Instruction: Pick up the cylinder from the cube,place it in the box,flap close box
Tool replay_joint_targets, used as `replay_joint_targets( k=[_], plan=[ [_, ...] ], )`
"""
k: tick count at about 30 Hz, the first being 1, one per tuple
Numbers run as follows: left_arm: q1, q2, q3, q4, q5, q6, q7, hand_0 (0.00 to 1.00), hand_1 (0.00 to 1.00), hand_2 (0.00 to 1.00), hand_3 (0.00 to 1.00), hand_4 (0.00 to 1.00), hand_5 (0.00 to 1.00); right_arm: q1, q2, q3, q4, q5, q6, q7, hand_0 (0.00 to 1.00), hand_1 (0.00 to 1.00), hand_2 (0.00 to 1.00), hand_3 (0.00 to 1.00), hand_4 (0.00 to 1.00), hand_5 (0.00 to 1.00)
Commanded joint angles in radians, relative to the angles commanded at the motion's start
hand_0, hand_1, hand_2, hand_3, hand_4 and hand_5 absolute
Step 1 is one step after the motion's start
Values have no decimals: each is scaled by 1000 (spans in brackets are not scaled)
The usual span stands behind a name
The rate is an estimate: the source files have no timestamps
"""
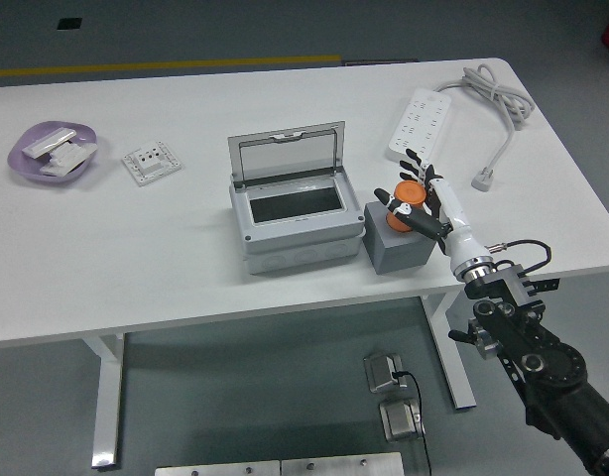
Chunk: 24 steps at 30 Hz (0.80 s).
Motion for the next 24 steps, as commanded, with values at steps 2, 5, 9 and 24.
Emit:
replay_joint_targets(
  k=[2,5,9,24],
  plan=[
    [0,0,-1,0,1,-1,0,655,646,598,666,662,196,0,0,-3,-1,-1,-4,-1,832,865,897,946,961,451],
    [-1,-1,-3,0,3,-2,0,655,646,598,666,662,196,-2,2,-12,-1,-5,-15,-6,832,865,897,946,961,451],
    [-3,-1,-7,0,9,-2,0,655,646,598,666,662,196,-3,3,-18,3,-12,-29,-12,826,854,881,936,957,439],
    [-11,1,-24,0,29,-4,-3,655,646,598,666,660,192,-6,5,-29,26,-27,-46,-56,752,674,688,771,2,2]
  ],
)
